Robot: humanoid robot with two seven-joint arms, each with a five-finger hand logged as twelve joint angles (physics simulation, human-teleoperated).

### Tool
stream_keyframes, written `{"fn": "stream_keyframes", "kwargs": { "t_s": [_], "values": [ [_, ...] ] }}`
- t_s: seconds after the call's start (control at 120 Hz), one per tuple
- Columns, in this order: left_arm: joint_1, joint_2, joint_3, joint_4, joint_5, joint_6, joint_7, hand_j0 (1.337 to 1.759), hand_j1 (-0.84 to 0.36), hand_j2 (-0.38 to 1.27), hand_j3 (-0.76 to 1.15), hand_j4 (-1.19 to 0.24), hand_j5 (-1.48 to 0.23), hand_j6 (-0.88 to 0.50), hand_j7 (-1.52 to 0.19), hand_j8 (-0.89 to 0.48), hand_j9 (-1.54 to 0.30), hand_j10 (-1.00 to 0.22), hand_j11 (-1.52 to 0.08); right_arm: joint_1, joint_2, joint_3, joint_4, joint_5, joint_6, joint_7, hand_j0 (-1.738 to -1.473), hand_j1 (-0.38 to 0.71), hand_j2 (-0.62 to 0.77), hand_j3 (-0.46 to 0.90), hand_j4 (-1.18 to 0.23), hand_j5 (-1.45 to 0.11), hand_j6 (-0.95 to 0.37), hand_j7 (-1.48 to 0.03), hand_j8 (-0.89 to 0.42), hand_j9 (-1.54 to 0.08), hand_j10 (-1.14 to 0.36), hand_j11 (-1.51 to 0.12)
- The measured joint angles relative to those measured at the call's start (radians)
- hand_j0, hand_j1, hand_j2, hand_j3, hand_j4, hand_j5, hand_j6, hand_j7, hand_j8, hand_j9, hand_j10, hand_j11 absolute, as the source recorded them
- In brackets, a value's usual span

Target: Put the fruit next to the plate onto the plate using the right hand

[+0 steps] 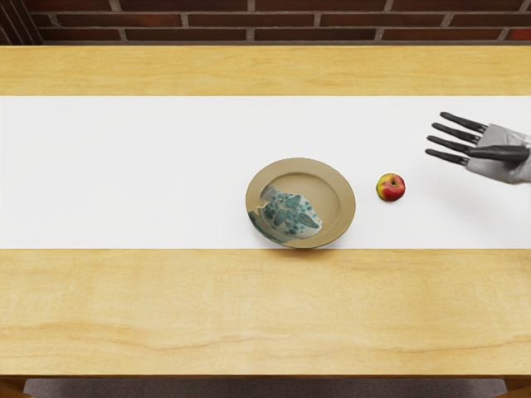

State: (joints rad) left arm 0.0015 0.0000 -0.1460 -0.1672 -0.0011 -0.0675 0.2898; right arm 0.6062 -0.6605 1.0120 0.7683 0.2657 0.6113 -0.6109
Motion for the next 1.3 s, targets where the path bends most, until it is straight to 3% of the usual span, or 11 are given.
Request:
{"fn": "stream_keyframes", "kwargs": {
  "t_s": [0.217,0.383,0.525,0.667,0.75,0.85,0.983,1.1,1.3],
  "values": [
    [0.0,0.0,0.0,0.0,0.0,0.0,0.0,1.658,0.34,0.0,0.0,-0.01,-0.01,-0.01,-0.01,-0.01,-0.01,-0.01,-0.01,0.02,0.002,0.004,0.041,-0.005,0.0,0.0,-1.658,-0.35,0.0,0.0,0.0,0.0,0.01,0.0,0.0,0.0,0.0,0.0],
    [0.0,0.0,0.0,0.0,0.0,0.0,0.0,1.658,0.34,0.0,0.0,-0.01,-0.01,-0.01,-0.01,-0.01,-0.01,-0.01,-0.01,0.12,-0.041,-0.006,0.085,-0.189,0.0,0.0,-1.658,-0.35,0.0,0.0,0.0,0.0,0.01,0.0,0.0,0.0,0.0,0.0],
    [0.0,0.0,0.0,0.0,0.0,0.0,0.0,1.658,0.34,0.0,0.0,-0.01,-0.01,-0.01,-0.01,-0.01,-0.01,-0.01,-0.01,0.184,-0.072,-0.009,0.305,-0.48,0.0,0.0,-1.658,-0.34,0.0,0.0,0.0,0.0,0.0,0.0,0.0,0.0,0.0,0.0],
    [0.0,0.0,0.0,0.0,0.0,0.0,0.0,1.658,0.34,0.0,0.0,-0.01,-0.01,-0.01,-0.01,-0.01,-0.01,-0.01,-0.01,0.174,-0.125,-0.015,0.542,-0.717,-0.022,0.0,-1.658,-0.32,0.0,0.0,-0.02,-0.03,-0.02,-0.03,-0.02,-0.03,-0.02,-0.03],
    [0.0,0.0,0.0,0.0,0.0,0.0,0.0,1.658,0.34,0.0,0.0,-0.01,-0.01,-0.01,-0.01,-0.01,-0.01,-0.01,-0.01,0.162,-0.134,-0.057,0.666,-0.861,-0.148,0.0,-1.658,-0.32,0.0,0.0,-0.03,-0.04,-0.03,-0.04,-0.03,-0.04,-0.03,-0.04],
    [0.0,0.0,0.0,0.0,0.0,0.0,0.0,1.658,0.34,0.0,0.0,-0.01,-0.01,-0.01,-0.01,-0.01,-0.01,-0.01,-0.01,0.161,-0.112,-0.14,0.731,-1.058,-0.338,0.0,-1.658,-0.31,-0.01,0.0,-0.03,-0.04,-0.03,-0.04,-0.03,-0.04,-0.03,-0.04],
    [0.0,0.0,0.0,0.0,0.0,0.0,0.0,1.658,0.34,0.0,0.0,-0.01,-0.01,-0.01,-0.01,-0.01,-0.01,-0.01,-0.01,0.161,-0.054,-0.244,0.757,-1.275,-0.579,0.0,-1.658,-0.3,-0.01,0.0,-0.04,-0.05,-0.04,-0.05,-0.04,-0.05,-0.04,-0.05],
    [0.0,0.0,0.0,0.0,0.0,0.0,0.0,1.658,0.34,0.0,0.0,-0.01,-0.01,-0.01,-0.01,-0.01,-0.01,-0.01,-0.01,0.164,0.011,-0.365,0.724,-1.423,-0.732,0.0,-1.658,-0.3,-0.01,0.0,-0.04,-0.05,-0.04,-0.05,-0.04,-0.05,-0.04,-0.05],
    [0.0,0.0,0.0,0.0,0.0,0.0,0.0,1.658,0.34,0.0,0.0,-0.01,-0.01,-0.01,-0.01,-0.01,-0.01,-0.01,-0.01,0.289,0.173,-0.633,0.479,-1.502,-0.808,0.0,-1.658,-0.3,-0.01,0.0,-0.04,-0.05,-0.05,-0.05,-0.04,-0.05,-0.04,-0.05]
  ]
}}
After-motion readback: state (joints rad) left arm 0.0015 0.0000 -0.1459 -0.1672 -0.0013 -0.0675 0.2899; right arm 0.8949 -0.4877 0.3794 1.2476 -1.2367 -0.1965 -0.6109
